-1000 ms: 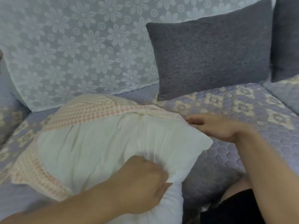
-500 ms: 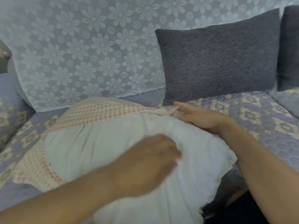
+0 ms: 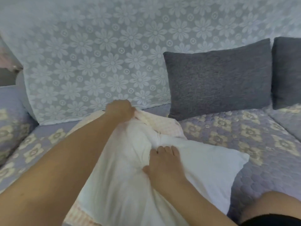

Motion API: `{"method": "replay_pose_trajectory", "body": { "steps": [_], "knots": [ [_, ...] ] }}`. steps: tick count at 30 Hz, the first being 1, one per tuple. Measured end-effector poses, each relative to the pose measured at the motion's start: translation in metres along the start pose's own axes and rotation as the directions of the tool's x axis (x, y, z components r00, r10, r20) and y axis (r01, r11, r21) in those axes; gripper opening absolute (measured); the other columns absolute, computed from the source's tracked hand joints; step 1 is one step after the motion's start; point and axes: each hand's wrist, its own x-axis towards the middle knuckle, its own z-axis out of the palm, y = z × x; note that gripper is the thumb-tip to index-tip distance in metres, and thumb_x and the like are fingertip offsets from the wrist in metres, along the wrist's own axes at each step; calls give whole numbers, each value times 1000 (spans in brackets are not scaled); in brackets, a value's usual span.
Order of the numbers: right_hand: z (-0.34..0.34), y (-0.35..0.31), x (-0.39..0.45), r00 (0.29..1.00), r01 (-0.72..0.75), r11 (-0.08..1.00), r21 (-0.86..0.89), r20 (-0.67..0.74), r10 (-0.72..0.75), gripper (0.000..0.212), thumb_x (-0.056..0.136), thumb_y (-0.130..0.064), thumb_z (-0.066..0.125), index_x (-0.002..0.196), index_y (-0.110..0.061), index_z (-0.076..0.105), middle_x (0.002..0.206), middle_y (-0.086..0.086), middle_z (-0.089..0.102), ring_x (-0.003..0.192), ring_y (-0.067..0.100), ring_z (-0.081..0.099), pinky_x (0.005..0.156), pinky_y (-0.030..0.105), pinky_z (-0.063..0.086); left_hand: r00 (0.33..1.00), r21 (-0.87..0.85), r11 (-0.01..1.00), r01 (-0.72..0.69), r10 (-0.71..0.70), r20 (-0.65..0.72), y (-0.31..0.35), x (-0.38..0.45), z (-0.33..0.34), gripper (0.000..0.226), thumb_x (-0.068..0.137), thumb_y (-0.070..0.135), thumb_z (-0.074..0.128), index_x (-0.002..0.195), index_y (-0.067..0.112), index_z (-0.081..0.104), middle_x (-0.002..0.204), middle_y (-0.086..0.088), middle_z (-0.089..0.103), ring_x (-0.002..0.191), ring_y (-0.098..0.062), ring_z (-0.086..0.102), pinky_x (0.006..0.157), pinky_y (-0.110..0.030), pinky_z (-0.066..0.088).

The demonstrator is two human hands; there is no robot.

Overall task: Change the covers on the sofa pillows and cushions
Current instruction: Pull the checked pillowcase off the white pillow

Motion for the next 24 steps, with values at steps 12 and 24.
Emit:
{"method": "replay_pose_trajectory", "body": {
  "steps": [12, 24],
  "knots": [
    [-115, 88, 21, 708, -140, 923, 358, -616, 346, 12, 84, -10, 35, 76, -19, 38, 70, 2, 50, 61, 28, 50, 52, 42, 46, 962, -277, 925, 261, -272, -2, -123, 38, -30, 44, 104, 37, 46, 117, -1, 64, 121, -22, 65, 110, -38, 63, 91, -39, 50],
    [-8, 75, 84, 951, -299, 938, -174, -137, 277, 35, 94, -12, 46, 128, -7, 54, 127, 11, 58, 117, 29, 57, 110, 47, 35, 907, -564, 744, 359, -419, 25, -217, -45, 82, 31, 97, 31, 52, 113, 8, 66, 114, -13, 69, 105, -34, 62, 92, -42, 50]
  ]
}}
